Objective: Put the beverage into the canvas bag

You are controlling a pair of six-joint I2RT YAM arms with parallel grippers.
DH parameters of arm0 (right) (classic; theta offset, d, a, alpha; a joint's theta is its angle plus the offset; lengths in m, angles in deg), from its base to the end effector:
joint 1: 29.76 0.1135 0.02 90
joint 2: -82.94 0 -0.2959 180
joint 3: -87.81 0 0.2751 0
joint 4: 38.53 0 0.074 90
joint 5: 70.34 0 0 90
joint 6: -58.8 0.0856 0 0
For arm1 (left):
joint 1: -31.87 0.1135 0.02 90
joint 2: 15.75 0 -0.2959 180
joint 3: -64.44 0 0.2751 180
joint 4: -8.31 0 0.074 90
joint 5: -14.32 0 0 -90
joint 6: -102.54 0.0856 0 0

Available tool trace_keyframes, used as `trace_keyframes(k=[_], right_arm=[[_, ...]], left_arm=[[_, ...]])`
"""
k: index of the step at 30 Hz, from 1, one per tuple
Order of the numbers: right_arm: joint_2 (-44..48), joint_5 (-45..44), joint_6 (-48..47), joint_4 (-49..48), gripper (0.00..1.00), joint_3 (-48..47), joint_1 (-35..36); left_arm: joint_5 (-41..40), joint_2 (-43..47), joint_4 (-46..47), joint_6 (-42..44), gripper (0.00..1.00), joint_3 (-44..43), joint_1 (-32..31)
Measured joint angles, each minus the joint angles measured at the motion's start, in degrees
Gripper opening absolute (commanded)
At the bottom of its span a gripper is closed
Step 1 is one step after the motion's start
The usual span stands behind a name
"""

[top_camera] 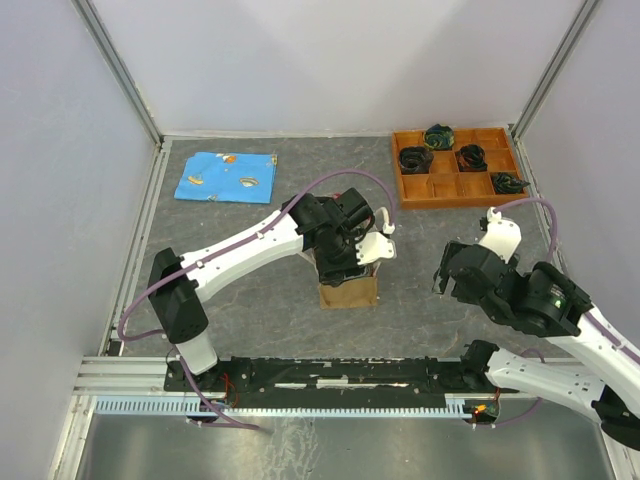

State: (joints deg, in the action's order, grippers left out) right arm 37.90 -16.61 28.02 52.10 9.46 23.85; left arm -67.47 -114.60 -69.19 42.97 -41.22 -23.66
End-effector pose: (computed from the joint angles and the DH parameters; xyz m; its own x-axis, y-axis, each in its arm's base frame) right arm 0.1108 0.0650 0.3536 -0.6503 0.2851 -0.7041 0.1939 0.9585 0.2091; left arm 0.2113 -0.3294 0.2887 -0.0337 0.9349 -0.3534 0.9971 0.0554 0.0513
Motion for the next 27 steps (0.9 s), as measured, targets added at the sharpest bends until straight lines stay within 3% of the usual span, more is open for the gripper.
trace_keyframes(k=[6, 8, 11, 14, 27], right_arm=[[1.05, 0.0, 0.81, 0.52, 0.91, 0.02, 0.0], [1.31, 0.0, 1.05, 0.57, 0.91, 0.02, 0.0], [1.49, -0.02, 1.2, 0.61, 0.91, 0.22, 0.0], [1.49, 0.0, 1.25, 0.68, 0.91, 0.44, 0.0], [1.46, 0.02, 1.25, 0.63, 0.91, 1.07, 0.0]], left_arm=[[0.59, 0.02, 1.62, -0.59, 0.03, 2.23, 0.02], [0.79, 0.02, 1.84, -0.61, 0.12, 2.38, 0.02], [0.85, 0.02, 1.86, -0.63, 0.36, 2.38, 0.07], [0.85, 0.02, 1.86, -0.68, 0.52, 2.36, 0.07], [0.96, 0.0, 1.81, -1.7, 0.75, 2.21, 0.07]])
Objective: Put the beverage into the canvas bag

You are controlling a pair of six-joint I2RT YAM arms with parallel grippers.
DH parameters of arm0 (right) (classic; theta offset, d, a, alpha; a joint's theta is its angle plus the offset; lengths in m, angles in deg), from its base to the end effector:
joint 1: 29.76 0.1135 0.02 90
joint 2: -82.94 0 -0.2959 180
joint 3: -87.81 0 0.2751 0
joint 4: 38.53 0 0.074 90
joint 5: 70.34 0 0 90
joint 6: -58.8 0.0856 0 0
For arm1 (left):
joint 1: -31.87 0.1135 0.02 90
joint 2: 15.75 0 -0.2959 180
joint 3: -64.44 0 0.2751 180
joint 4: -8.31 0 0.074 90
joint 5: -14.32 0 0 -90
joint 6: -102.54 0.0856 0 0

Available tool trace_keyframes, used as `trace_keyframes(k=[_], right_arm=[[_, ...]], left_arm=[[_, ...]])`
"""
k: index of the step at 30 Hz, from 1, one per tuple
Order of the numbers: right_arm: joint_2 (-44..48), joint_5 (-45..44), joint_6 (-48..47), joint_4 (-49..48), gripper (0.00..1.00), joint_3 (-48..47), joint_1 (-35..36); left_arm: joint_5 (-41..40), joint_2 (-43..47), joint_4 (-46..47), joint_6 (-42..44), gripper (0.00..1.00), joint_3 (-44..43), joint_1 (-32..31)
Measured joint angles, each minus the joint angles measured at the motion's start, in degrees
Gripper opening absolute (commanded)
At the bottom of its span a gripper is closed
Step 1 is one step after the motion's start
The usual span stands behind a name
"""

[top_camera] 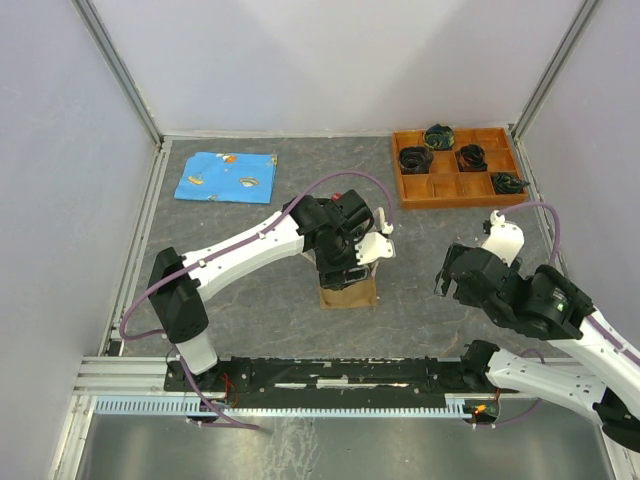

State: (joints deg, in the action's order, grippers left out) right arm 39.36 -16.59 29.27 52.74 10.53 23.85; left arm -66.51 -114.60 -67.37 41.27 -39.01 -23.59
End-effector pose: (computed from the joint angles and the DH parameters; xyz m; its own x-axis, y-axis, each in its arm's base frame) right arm 0.1067 0.0595 0.3494 -0.6480 0.3035 -0.6986 0.2085 0.9528 0.2206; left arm 0.2105 -0.3299 0.2780 -0.0653 0.9319 -0.3568 0.9966 0.0789 0.0237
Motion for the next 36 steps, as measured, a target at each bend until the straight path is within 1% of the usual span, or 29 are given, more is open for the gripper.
trace_keyframes(k=[6, 12, 20, 25, 27, 31, 36], right_arm=[[0.0, 0.0, -0.02, -0.17, 0.91, 0.42, 0.0], [0.0, 0.0, 0.0, -0.2, 0.91, 0.59, 0.0], [0.0, 0.02, -0.02, -0.24, 0.91, 0.83, 0.0], [-0.07, 0.04, -0.02, -0.48, 0.91, 0.85, 0.0], [-0.15, 0.07, -0.02, -0.61, 0.91, 0.85, 0.0], [-0.33, 0.17, -0.02, -0.72, 0.91, 0.87, 0.0], [-0.42, 0.17, -0.04, -1.07, 0.91, 0.87, 0.0]], left_arm=[[-0.02, 0.0, -0.15, -0.61, 0.76, -0.68, 0.11], [0.0, -0.46, -0.85, -1.09, 0.67, -1.97, 0.15], [0.5, -0.9, -1.33, -2.54, 0.66, -5.11, 0.13], [0.55, -0.9, -1.31, -3.28, 0.59, -5.86, 0.15], [0.57, -0.9, -1.31, -3.58, 0.53, -5.86, 0.13], [0.52, -0.9, -1.27, -3.85, 0.36, -5.86, 0.15], [0.55, -0.9, -1.27, -3.89, 0.19, -5.86, 0.15]])
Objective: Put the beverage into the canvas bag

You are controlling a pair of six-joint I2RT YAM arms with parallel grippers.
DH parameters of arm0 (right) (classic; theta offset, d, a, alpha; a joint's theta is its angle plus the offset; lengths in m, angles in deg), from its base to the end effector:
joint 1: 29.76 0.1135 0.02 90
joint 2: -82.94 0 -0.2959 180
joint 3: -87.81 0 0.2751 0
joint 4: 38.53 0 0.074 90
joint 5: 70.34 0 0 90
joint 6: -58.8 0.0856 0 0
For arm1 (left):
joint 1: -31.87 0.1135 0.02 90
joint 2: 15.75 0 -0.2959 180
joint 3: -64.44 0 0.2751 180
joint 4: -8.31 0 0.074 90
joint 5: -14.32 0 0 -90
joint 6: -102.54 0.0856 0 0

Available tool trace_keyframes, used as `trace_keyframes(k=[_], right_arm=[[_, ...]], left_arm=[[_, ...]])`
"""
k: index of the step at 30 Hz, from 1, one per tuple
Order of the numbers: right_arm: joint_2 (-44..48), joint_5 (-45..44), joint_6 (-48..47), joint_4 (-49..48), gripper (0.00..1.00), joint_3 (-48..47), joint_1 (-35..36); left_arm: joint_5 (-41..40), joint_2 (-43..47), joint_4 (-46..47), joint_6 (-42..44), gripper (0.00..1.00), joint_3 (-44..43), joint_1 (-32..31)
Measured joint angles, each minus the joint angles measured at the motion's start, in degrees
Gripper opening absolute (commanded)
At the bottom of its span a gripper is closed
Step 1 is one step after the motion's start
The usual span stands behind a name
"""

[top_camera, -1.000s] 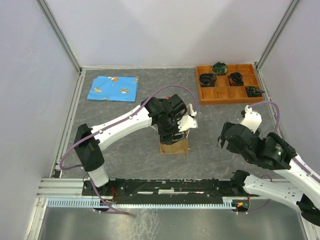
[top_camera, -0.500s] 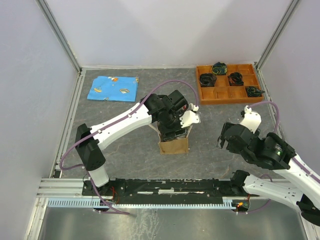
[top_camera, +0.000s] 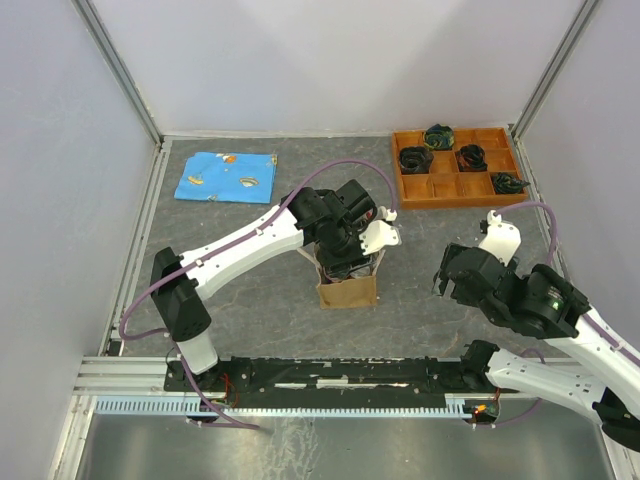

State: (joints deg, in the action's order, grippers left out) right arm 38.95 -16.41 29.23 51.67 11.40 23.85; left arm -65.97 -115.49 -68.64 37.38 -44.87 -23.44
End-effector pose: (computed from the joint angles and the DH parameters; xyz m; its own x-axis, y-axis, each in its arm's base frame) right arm 0.1092 0.0632 0.3454 -0.6516 0.3008 -0.6963 0.2074 0.9537 0.2179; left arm 0.2171 -0.3390 0.3047 -0.1208 0.9020 -0.4144 0.9897 0.1418 0.0203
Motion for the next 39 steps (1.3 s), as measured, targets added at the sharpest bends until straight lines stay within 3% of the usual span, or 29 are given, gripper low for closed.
trace_keyframes(k=[6, 18, 39], right_arm=[[-0.37, 0.02, -0.02, -0.26, 0.91, 0.0, 0.0], [-0.92, 0.04, -0.24, -0.66, 0.91, 0.09, -0.02], [-0.31, 0.02, -0.2, -0.37, 0.91, 0.11, -0.02]], left_arm=[[0.0, 0.24, 0.63, 0.0, 0.03, 0.76, 0.0], [-0.15, 1.9, 5.64, -0.15, 0.03, 7.1, 0.07], [3.67, 2.45, 14.36, -2.8, 0.03, 10.67, 0.39]])
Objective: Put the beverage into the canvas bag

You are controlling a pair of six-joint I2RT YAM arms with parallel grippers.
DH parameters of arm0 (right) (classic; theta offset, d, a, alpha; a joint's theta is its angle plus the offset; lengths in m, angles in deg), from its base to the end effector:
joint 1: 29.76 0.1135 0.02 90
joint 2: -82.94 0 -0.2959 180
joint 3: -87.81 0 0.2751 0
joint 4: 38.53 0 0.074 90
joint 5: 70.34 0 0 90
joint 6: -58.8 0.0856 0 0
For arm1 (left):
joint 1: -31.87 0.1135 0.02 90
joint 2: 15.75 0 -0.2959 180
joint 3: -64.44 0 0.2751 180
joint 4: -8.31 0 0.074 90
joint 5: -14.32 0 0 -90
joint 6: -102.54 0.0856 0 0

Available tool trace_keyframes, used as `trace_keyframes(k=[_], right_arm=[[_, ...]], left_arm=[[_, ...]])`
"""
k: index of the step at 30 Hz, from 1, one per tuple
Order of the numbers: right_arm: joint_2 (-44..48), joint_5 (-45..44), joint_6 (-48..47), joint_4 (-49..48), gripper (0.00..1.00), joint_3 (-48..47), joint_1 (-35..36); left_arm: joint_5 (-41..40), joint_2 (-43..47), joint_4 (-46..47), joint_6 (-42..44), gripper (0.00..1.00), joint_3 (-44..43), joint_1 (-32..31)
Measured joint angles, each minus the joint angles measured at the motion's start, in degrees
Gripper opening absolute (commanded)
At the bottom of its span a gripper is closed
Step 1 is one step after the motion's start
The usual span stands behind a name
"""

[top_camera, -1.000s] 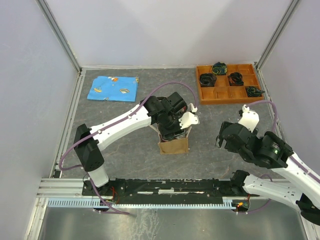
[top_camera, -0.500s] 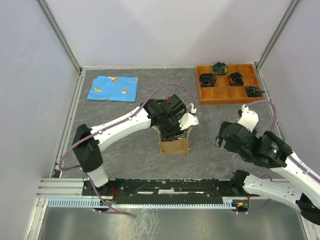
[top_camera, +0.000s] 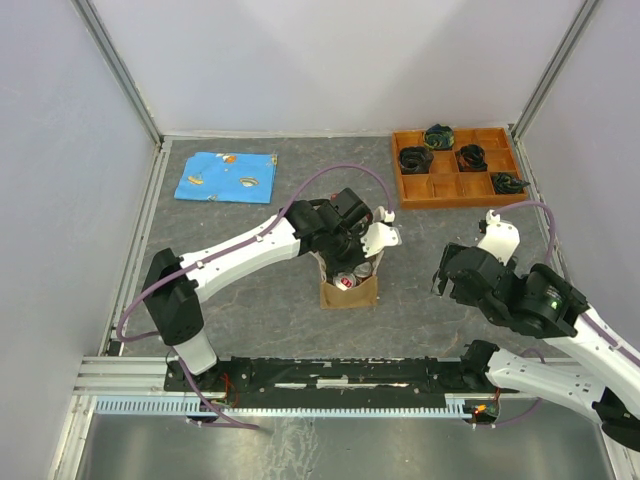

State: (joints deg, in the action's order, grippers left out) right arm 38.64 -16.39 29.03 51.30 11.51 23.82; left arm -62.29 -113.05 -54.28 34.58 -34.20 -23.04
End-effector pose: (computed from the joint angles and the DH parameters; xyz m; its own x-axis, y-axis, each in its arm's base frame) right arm 0.1105 0.0649 0.3447 -0.6528 0.2973 -0.6968 0.2056 0.9548 0.2148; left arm 0.2185 -0.3455 0.2755 -0.1444 0.8406 -0.5220 0.9863 0.1647 -0.0077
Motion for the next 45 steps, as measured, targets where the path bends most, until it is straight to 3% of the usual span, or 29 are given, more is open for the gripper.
trace_keyframes(k=[8, 16, 22, 32, 38, 41, 45], right_arm=[[-0.35, 0.0, -0.04, -0.09, 0.91, 0.0, 0.0], [-1.03, 0.04, -0.07, -0.48, 0.91, 0.0, 0.0], [-1.03, 0.07, -0.07, -0.48, 0.91, 0.0, 0.0], [-0.02, -0.04, -1.49, -2.14, 0.95, 0.24, 0.0], [3.78, -0.26, -5.01, -7.1, 0.99, 1.79, 0.0], [3.93, -0.39, -7.65, -9.79, 0.99, 1.79, 0.0], [-1.64, 0.28, -12.0, -13.0, 0.99, -0.04, -0.02]], left_arm=[[-0.37, 0.17, -1.68, -0.7, 0.11, -0.83, -0.02], [-1.75, 0.2, -4.94, -1.25, 0.51, -1.6, -0.02], [-2.73, 0.2, -7.43, -1.97, 0.68, -2.58, -0.2], [-6.51, 1.88, -6.82, -4.79, 0.74, -13.94, -0.24], [-10.05, 7.34, -1.16, -8.72, 0.78, -14.62, 1.31], [-8.68, 10.14, 1.2, -12.09, 0.78, -14.29, 6.03], [-5.53, 13.33, 4.7, -17.99, 0.78, -11.41, 19.74]])
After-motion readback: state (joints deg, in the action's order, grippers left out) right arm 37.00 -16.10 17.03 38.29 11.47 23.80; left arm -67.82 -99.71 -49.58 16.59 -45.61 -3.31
